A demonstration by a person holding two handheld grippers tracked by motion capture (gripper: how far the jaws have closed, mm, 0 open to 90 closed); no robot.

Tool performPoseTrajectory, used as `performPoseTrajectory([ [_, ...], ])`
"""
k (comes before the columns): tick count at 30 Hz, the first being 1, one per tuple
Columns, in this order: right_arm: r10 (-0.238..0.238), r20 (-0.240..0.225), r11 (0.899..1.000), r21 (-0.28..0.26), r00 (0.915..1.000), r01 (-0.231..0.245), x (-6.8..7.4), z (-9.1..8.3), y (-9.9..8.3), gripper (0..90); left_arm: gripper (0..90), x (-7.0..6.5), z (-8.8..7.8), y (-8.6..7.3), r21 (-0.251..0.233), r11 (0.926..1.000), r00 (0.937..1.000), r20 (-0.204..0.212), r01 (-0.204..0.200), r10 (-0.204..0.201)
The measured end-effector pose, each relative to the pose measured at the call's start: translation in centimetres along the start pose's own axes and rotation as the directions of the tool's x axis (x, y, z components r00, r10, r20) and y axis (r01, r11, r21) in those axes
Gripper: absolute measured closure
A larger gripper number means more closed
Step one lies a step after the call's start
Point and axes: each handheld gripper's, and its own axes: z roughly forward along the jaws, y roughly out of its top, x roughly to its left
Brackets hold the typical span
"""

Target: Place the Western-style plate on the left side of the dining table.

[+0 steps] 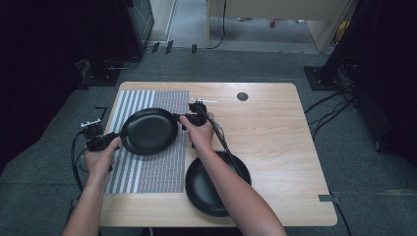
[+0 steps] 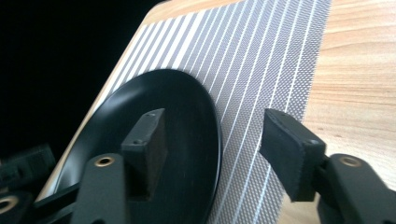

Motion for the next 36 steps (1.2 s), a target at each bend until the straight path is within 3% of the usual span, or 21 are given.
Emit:
performPoseTrajectory([
  [7, -0.053, -0.05, 0.998, -0.027, 0.9974, 0.051, 0.7, -2.6, -0.2, 34.1, 25.1, -1.5, -2.1, -0.4, -0.054, 0.9967, 0.9972, 0.04, -0.06, 0.062],
  [14, -0.173, -0.015, 0.984, -0.056, 0.9849, 0.172, 0.7, -5.6, -0.2, 29.7, 17.8, -2.9, -3.3, -0.9, -0.067, 0.9929, 0.9916, 0.077, -0.099, 0.104],
  [15, -0.185, -0.008, 0.981, -0.062, 0.9826, 0.185, 0.6, -6.0, -0.3, 28.8, 16.8, -3.4, -3.6, -1.1, -0.067, 0.9911, 0.9876, 0.1, -0.115, 0.121],
  [19, -0.209, 0.005, 0.976, -0.065, 0.978, 0.209, 0.2, -7.8, -0.2, 26.3, 13.9, -4.3, -4.1, -1.6, -0.075, 0.9872, 0.9808, 0.125, -0.141, 0.149],
  [24, -0.254, 0.052, 0.964, -0.072, 0.9658, 0.257, -0.4, -10.0, -0.3, 25.4, 11.4, -5.3, -4.9, -2.3, -0.087, 0.9781, 0.9706, 0.135, -0.189, 0.199],
  [28, -0.277, 0.081, 0.955, -0.09, 0.9575, 0.284, -1.1, -11.8, -0.5, 24.8, 11.4, -5.7, -5.5, -2.9, -0.101, 0.9749, 0.9678, 0.137, -0.198, 0.211],
  [33, -0.277, 0.093, 0.952, -0.113, 0.9565, 0.286, -2.0, -14.0, -0.8, 24.8, 11.2, -5.9, -6.1, -3.6, -0.103, 0.9696, 0.9639, 0.127, -0.222, 0.234],
  [36, -0.284, 0.102, 0.949, -0.112, 0.9536, 0.294, -2.4, -15.0, -1.1, 24.8, 11.2, -5.8, -6.2, -4.1, -0.098, 0.9686, 0.9646, 0.111, -0.229, 0.239],
])
